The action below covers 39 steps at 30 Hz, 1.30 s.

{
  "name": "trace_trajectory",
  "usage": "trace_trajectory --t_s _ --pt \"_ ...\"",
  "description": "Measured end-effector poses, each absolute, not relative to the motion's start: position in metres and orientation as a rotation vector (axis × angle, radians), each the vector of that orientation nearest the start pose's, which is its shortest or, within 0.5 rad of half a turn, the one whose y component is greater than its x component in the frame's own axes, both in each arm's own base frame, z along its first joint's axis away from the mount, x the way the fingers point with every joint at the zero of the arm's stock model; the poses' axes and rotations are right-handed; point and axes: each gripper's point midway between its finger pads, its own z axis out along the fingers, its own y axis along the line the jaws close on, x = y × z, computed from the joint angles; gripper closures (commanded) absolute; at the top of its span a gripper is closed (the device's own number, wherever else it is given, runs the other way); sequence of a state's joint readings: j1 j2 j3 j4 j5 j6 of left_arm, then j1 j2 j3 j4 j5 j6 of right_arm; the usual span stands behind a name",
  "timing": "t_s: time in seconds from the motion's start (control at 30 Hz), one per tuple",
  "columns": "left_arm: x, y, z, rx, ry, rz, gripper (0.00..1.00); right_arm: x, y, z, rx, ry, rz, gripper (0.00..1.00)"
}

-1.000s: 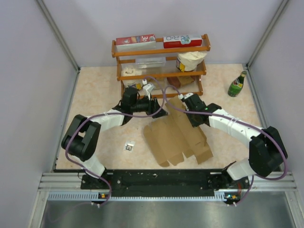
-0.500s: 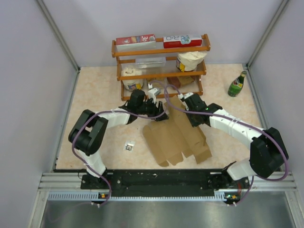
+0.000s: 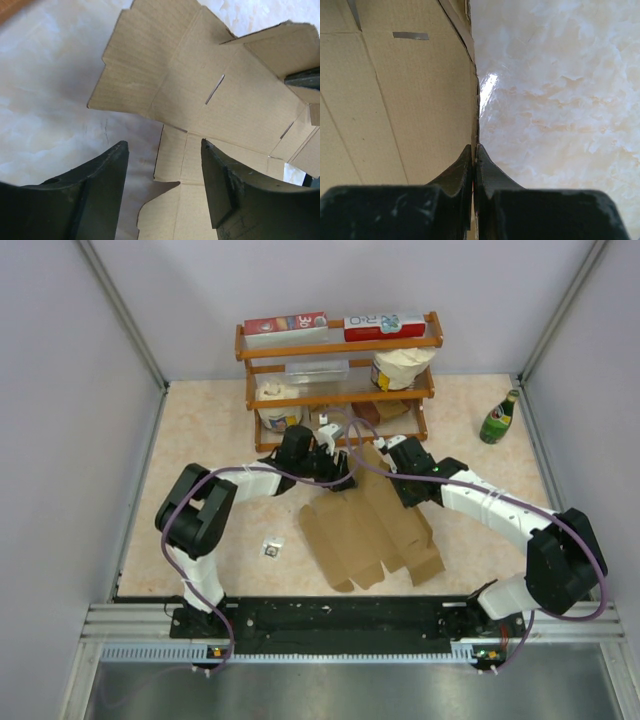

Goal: Fold the paper box

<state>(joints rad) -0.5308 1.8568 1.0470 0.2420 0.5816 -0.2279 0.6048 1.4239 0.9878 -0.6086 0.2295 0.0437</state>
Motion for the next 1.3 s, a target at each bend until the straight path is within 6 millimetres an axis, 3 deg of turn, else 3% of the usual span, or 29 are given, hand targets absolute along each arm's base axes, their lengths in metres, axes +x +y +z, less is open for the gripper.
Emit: trace_trajectory --t_s 0.6,1.3 --pt "0.328 -0.337 0.078 0.754 2.129 -1.125 0.59 0.282 0.148 0.094 -0.626 2.491 -0.061 1.0" --pt "0.304 -0.351 0.078 0.782 2.133 -1.184 0.56 0.283 0.148 0.094 -0.59 2.495 -0.063 1.0"
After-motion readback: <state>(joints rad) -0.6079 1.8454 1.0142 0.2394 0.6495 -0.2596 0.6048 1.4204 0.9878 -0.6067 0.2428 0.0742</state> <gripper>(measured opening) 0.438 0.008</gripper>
